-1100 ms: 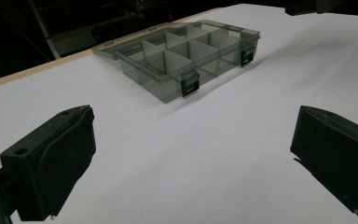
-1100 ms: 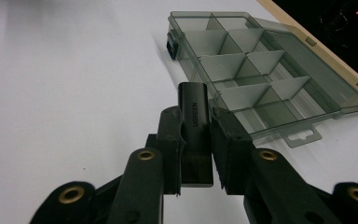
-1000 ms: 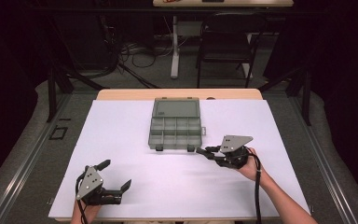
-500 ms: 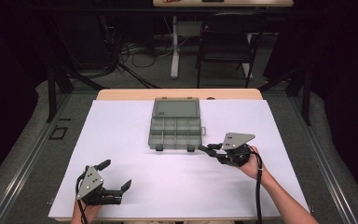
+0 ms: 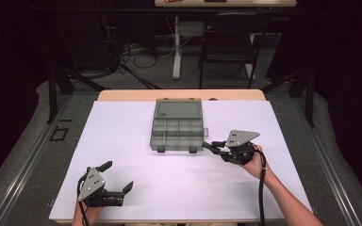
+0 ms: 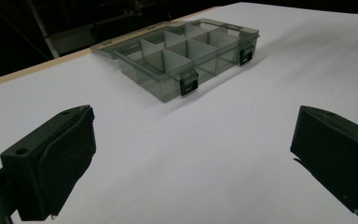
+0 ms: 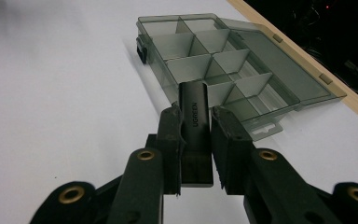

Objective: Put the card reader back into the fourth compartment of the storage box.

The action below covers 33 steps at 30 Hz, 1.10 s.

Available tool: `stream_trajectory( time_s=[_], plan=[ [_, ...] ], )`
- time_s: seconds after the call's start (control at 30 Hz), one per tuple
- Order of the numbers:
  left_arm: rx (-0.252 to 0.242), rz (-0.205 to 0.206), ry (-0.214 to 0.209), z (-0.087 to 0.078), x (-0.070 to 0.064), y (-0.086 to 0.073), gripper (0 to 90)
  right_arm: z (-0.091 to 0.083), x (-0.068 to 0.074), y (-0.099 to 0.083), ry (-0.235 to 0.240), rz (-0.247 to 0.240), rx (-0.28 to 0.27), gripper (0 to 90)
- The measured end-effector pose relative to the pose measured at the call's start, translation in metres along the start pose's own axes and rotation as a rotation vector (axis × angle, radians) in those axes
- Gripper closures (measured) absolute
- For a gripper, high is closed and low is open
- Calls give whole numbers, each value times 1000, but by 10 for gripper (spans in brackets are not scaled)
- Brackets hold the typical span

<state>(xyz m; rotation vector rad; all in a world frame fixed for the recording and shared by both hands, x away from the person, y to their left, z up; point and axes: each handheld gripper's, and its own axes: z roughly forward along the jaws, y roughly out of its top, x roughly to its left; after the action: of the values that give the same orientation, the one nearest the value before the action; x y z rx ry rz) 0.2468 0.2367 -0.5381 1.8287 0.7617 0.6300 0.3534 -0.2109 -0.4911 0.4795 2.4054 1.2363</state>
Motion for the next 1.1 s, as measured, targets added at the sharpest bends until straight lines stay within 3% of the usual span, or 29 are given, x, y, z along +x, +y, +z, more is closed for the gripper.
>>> stream_trajectory(
  time_s=[1.1],
  plan=[
    [1, -2, 3, 1, 0, 0, 1, 0, -14, 13, -75, 48, 12, 740]
  ],
)
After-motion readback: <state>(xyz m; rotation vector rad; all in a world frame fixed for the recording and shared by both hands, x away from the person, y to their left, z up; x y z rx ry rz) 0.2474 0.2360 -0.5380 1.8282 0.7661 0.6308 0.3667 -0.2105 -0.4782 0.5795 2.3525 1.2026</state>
